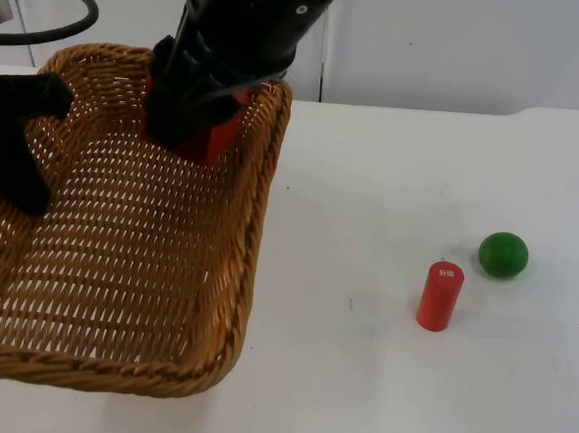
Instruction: Pick up the basket with the left hand and place the object to the left of the red cylinder into the basket with the right hand.
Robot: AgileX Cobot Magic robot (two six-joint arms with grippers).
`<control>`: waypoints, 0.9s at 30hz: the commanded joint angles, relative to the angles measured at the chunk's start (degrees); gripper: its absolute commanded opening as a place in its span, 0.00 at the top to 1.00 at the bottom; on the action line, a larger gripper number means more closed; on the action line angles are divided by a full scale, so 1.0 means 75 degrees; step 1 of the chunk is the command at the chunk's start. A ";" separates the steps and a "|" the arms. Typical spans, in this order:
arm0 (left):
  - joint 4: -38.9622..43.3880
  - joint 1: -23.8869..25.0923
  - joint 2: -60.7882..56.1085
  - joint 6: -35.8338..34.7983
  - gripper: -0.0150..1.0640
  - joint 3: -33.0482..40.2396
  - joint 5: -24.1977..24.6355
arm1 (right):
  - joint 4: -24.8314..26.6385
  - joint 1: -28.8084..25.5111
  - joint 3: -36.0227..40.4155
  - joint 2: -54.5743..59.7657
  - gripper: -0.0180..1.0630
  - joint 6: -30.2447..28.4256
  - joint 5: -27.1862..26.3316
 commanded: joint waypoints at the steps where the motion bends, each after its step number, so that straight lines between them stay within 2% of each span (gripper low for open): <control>1: -0.0190 -0.0012 -0.0108 -0.0036 0.99 -0.0022 0.0065 | 0.0141 0.0057 -0.0058 0.0071 0.98 0.0001 -0.0155; 11: -0.0190 -0.0012 -0.0108 -0.0036 0.99 -0.0022 0.0050 | 0.0192 0.0057 -0.0058 0.0430 0.98 0.0001 -0.0097; 14: -0.0190 -0.0012 -0.0108 -0.0036 0.99 -0.0022 0.0050 | 0.0192 0.0057 -0.0058 0.0430 0.84 0.0001 -0.0097; 15: -0.0190 -0.0012 -0.0108 -0.0036 0.99 -0.0022 0.0050 | 0.0192 0.0057 -0.0058 0.0430 0.84 0.0001 -0.0097; 17: -0.0190 -0.0012 -0.0108 -0.0036 0.99 -0.0022 0.0050 | 0.0192 0.0057 -0.0058 0.0430 0.67 0.0001 -0.0083; 18: -0.0190 -0.0012 -0.0108 -0.0036 0.99 -0.0022 0.0050 | 0.0192 0.0057 -0.0058 0.0430 0.50 0.0001 -0.0083; 19: -0.0190 -0.0012 -0.0108 -0.0036 0.99 -0.0022 0.0035 | 0.0192 0.0057 -0.0058 0.0430 0.37 0.0001 -0.0083; 20: -0.0190 -0.0012 -0.0108 -0.0036 0.99 -0.0022 0.0035 | 0.0192 0.0057 -0.0058 0.0430 0.37 0.0001 -0.0083; 22: -0.0190 -0.0012 -0.0108 -0.0036 0.99 -0.0022 0.0035 | 0.0222 0.0057 -0.0058 0.0349 0.12 0.0001 -0.0098; 23: -0.0190 -0.0012 -0.0108 -0.0036 0.99 -0.0022 0.0021 | 0.0222 0.0057 -0.0058 0.0292 0.03 0.0001 -0.0098; 27: -0.0190 -0.0012 -0.0108 -0.0036 0.99 -0.0022 0.0021 | 0.0183 0.0057 -0.0058 0.0021 0.01 0.0001 -0.0116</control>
